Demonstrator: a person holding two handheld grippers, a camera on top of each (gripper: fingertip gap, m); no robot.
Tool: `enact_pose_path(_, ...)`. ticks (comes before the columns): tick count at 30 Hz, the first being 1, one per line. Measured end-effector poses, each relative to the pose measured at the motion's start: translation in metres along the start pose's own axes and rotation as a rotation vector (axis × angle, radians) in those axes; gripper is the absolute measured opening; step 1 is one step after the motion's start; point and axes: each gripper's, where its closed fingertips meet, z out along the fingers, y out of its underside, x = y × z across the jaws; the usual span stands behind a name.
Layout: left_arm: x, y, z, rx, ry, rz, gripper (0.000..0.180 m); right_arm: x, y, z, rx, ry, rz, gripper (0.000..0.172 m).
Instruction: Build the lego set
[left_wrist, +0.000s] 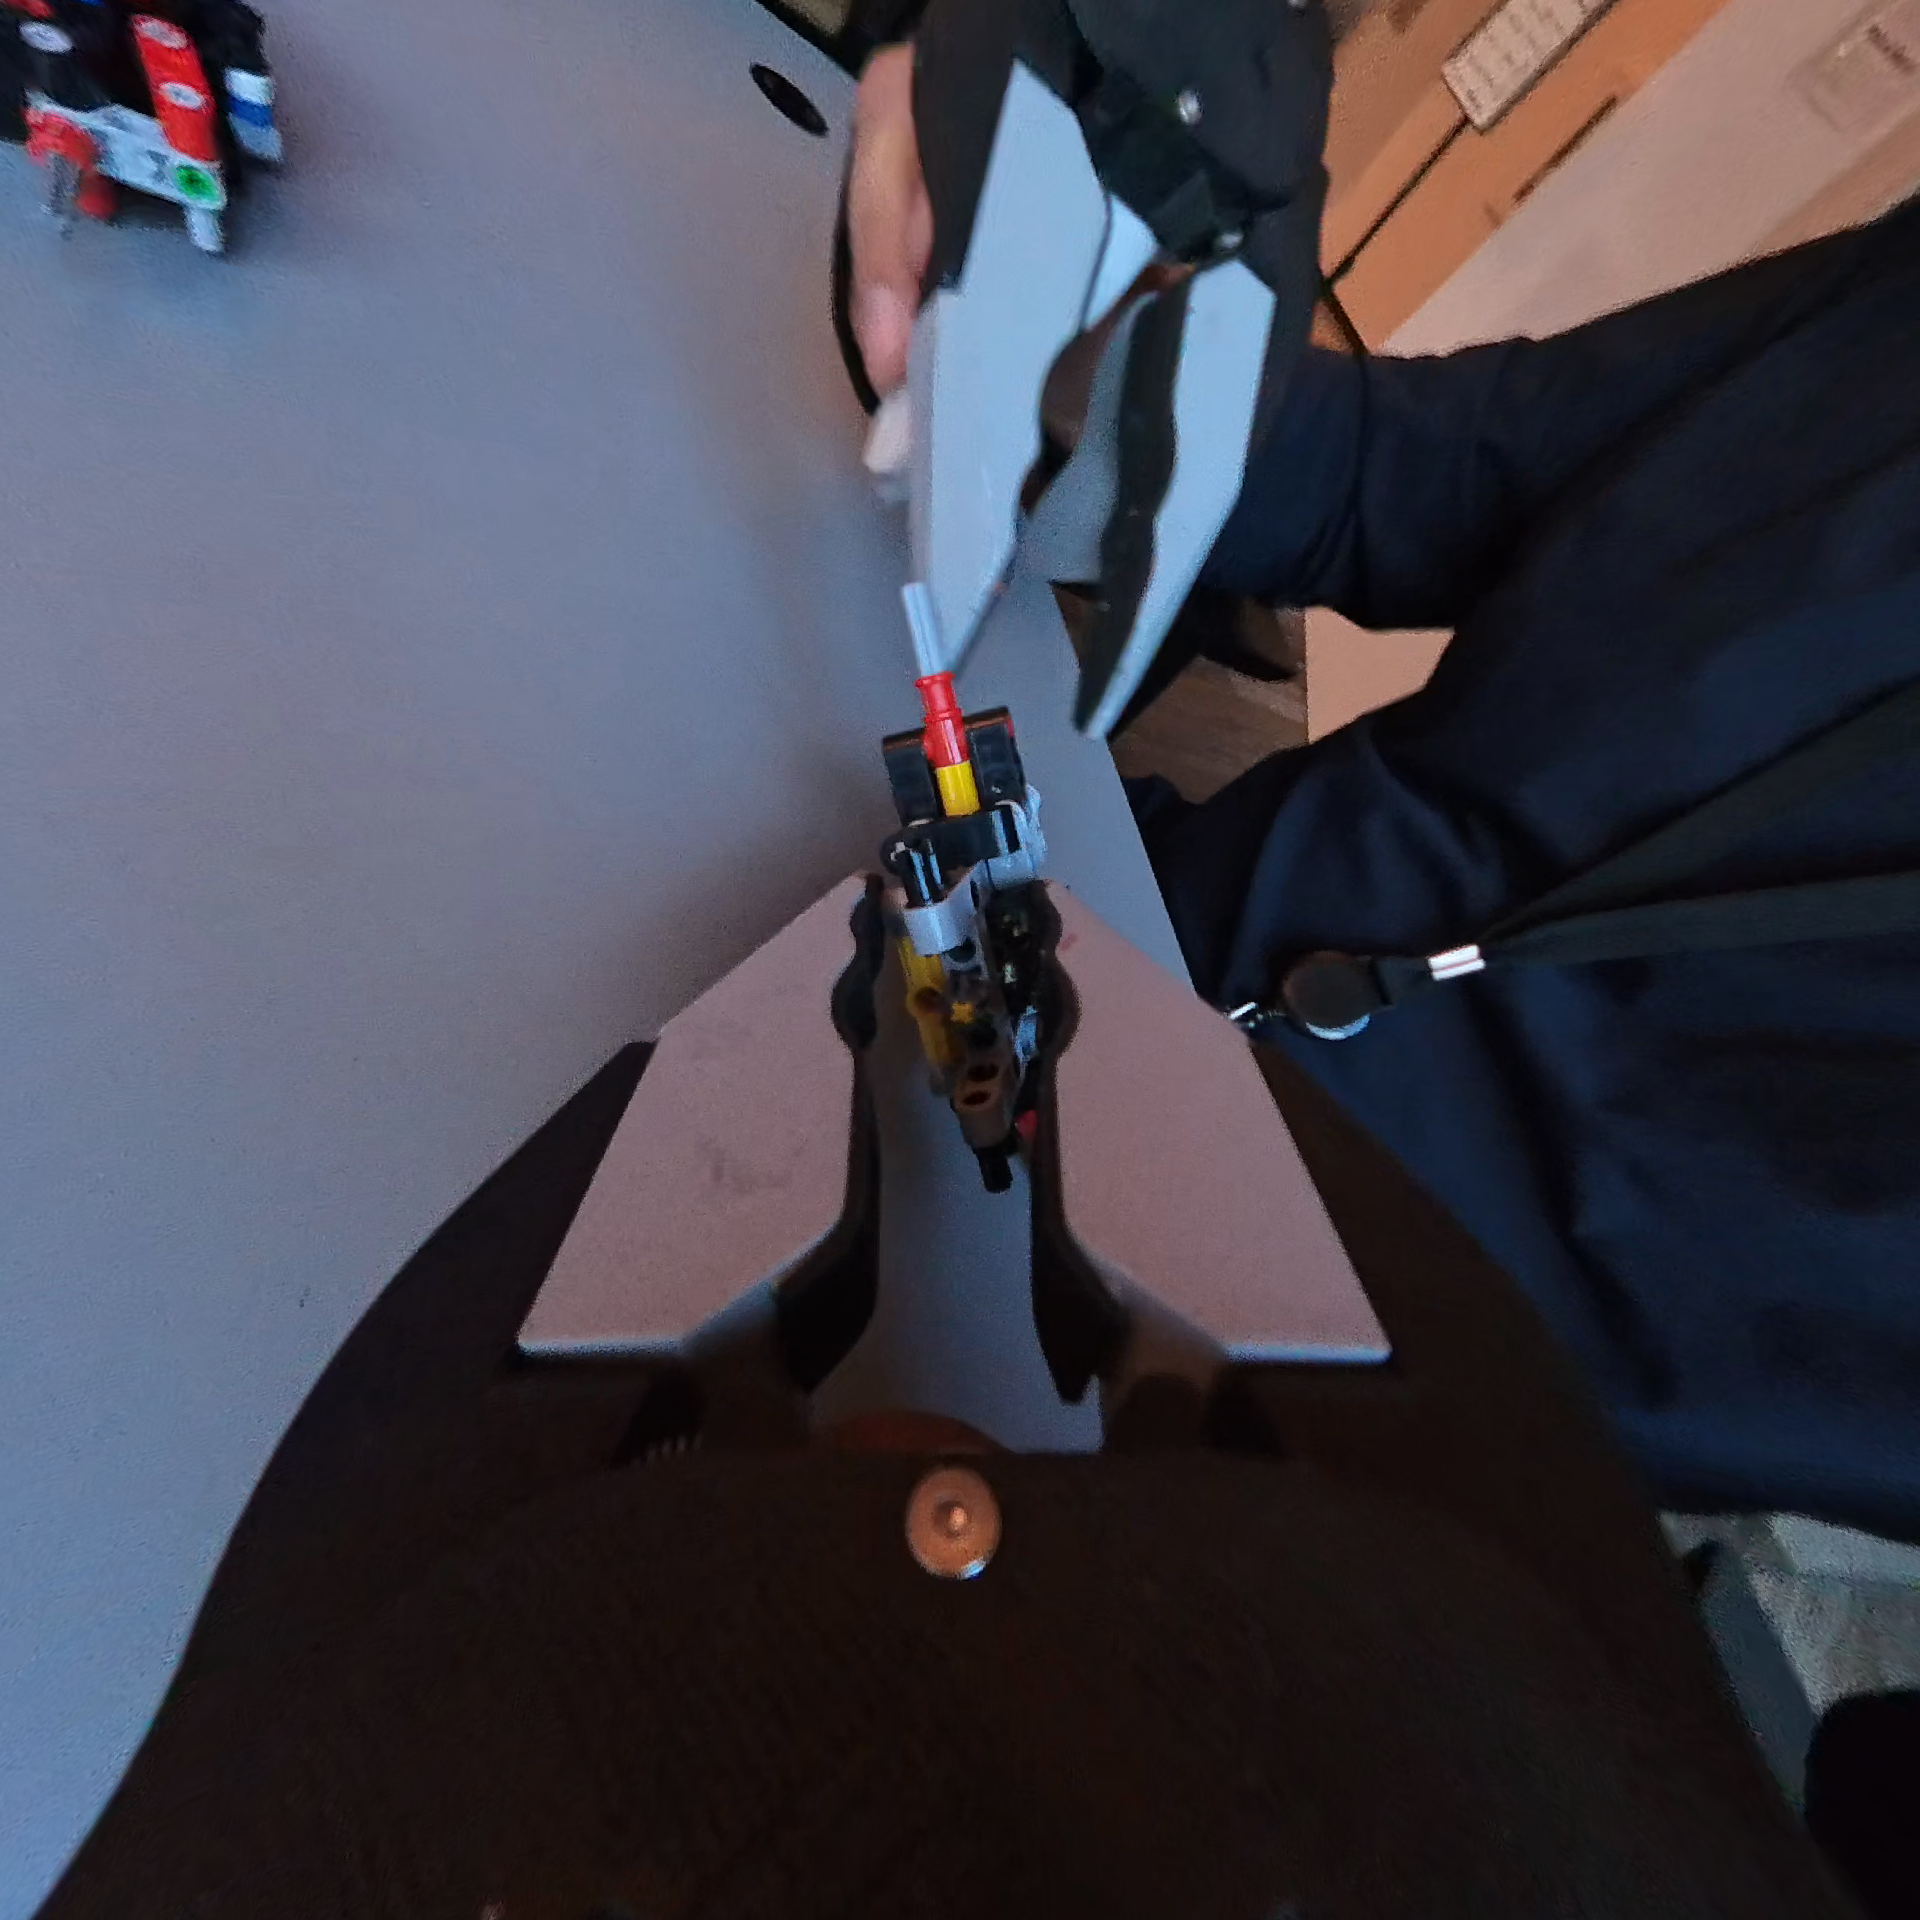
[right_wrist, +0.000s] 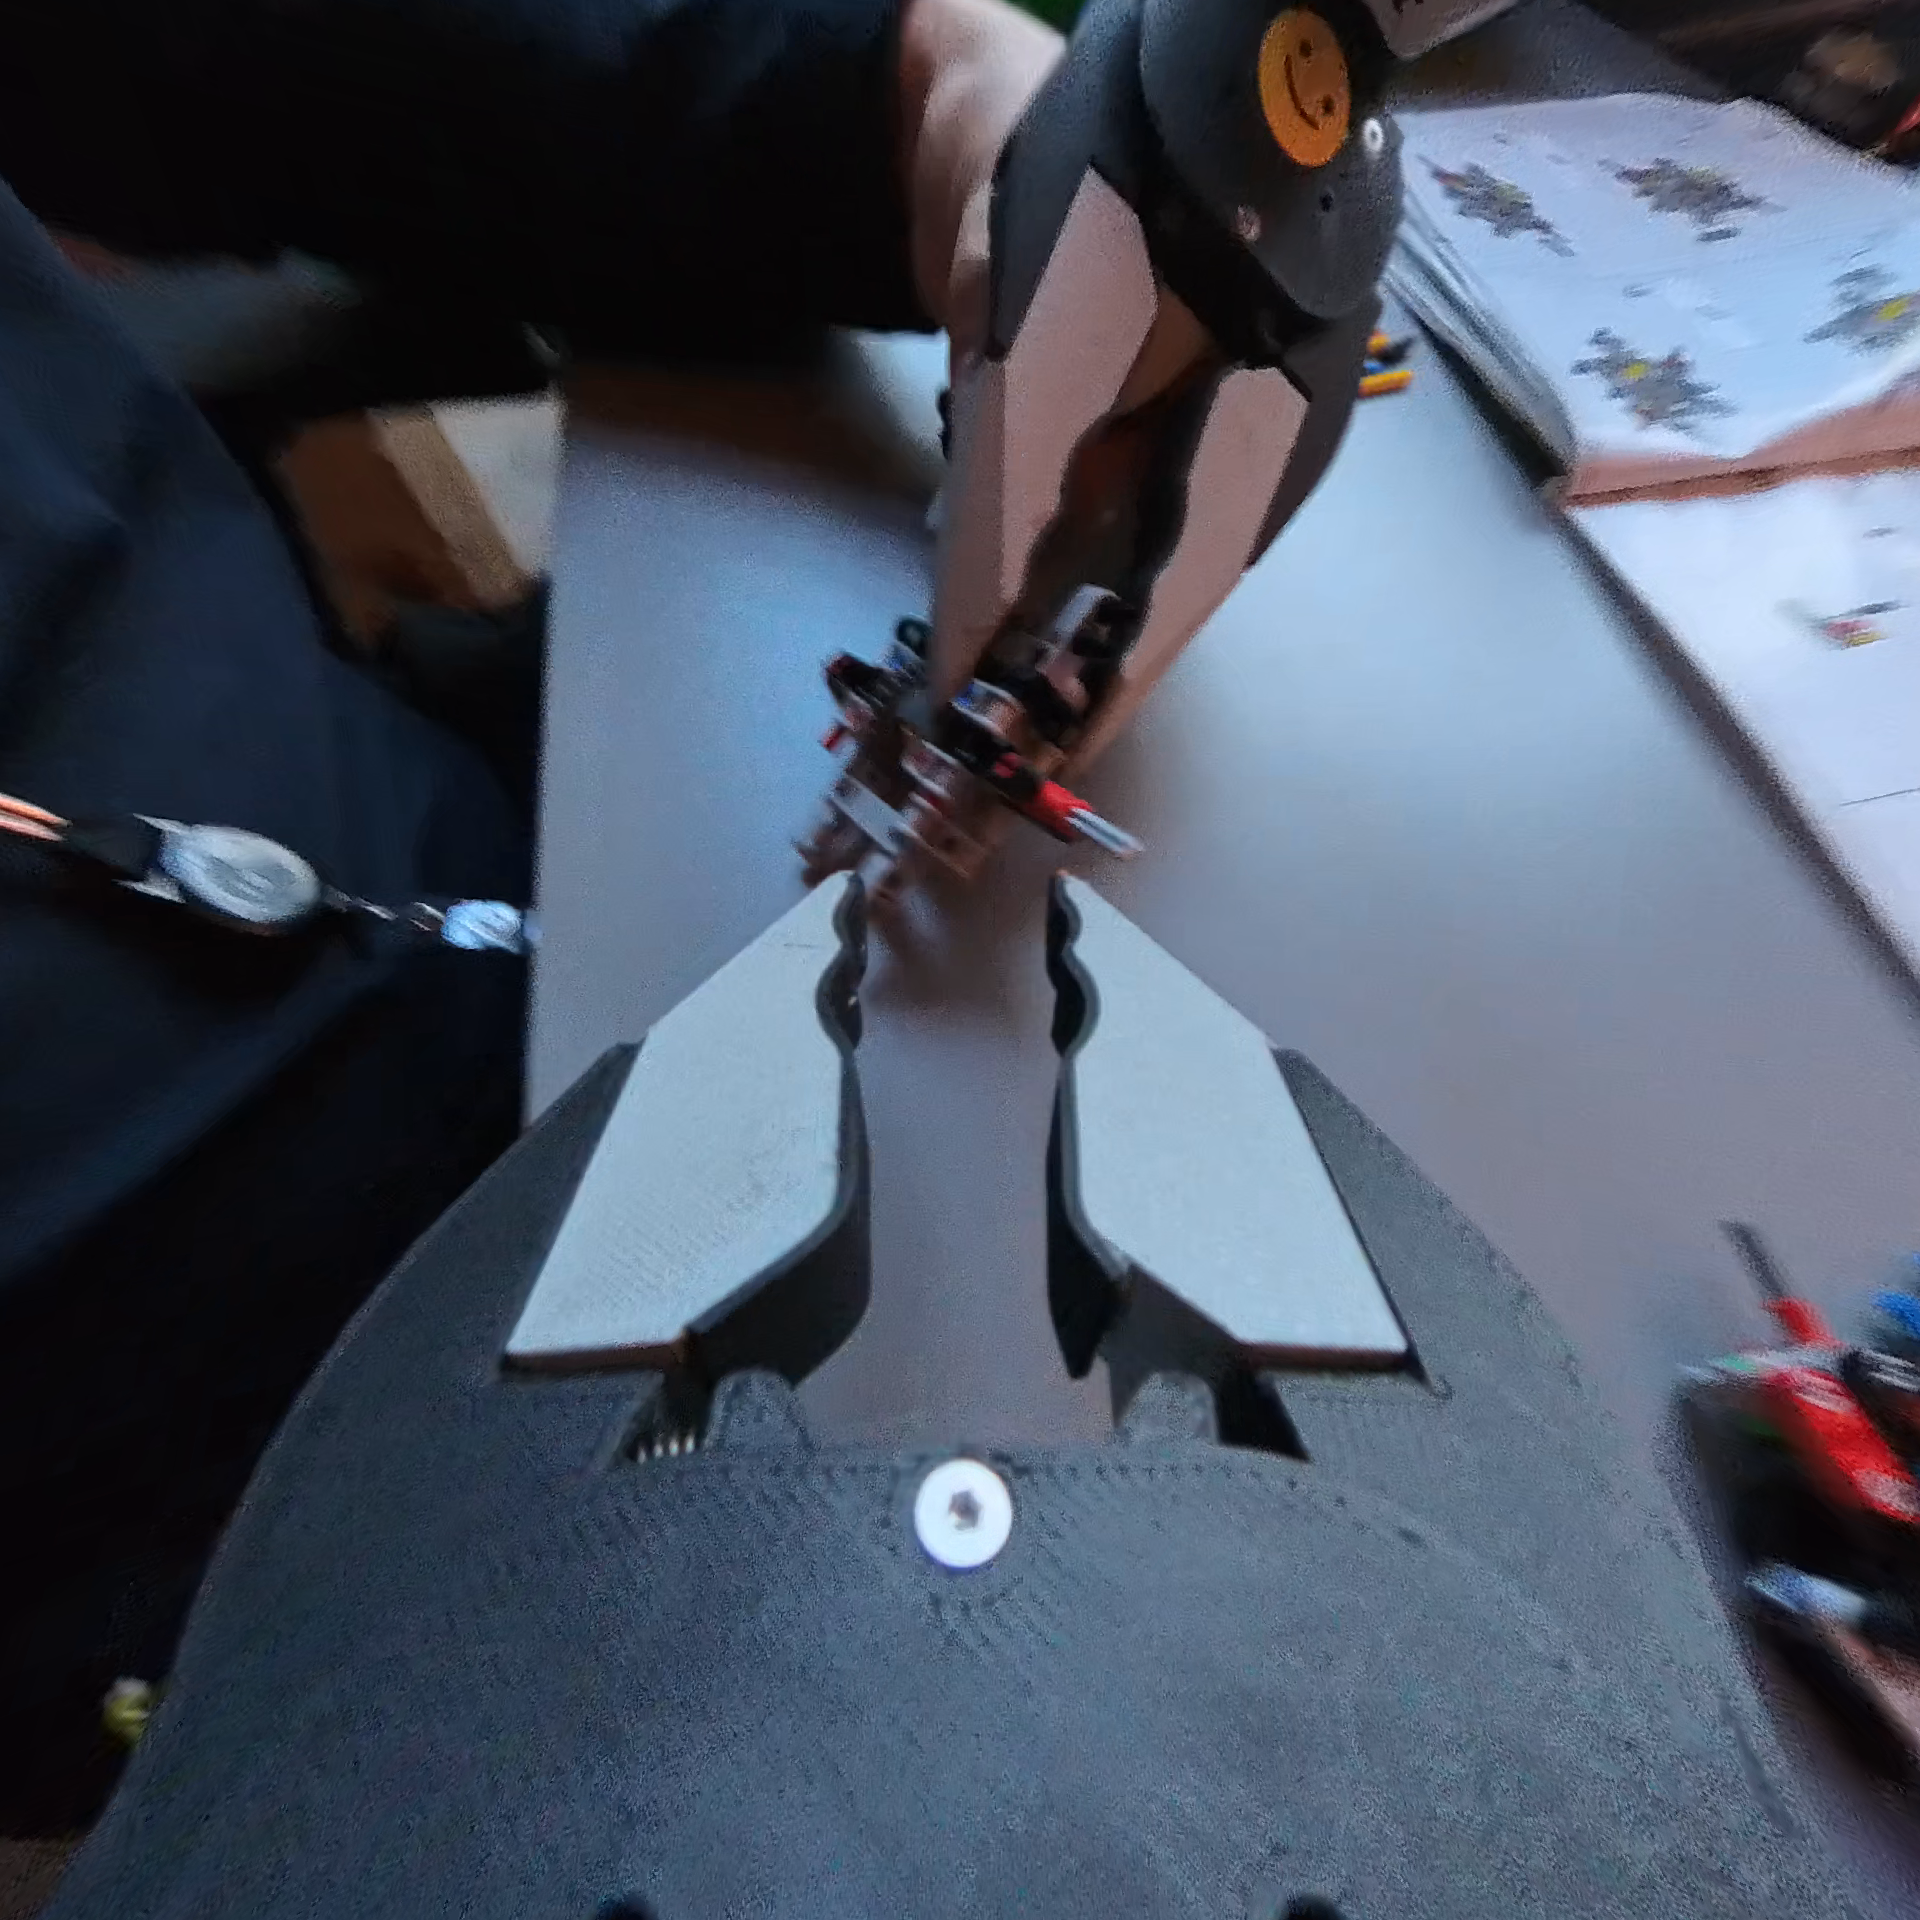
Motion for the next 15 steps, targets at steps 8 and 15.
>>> enact_pose_path(8, 0.032, 0.004, 0.006, -0.063, 0.206, 0.159, 0.024, -0.014, -0.016, -0.001, -0.085, 0.113, -0.412, 0.042)
enact_pose_path(15, 0.049, 0.0, 0.002, -0.046, 0.349, 0.201, 0.015, -0.037, -0.028, 0.015, -0.094, 0.134, -0.665, 0.038)
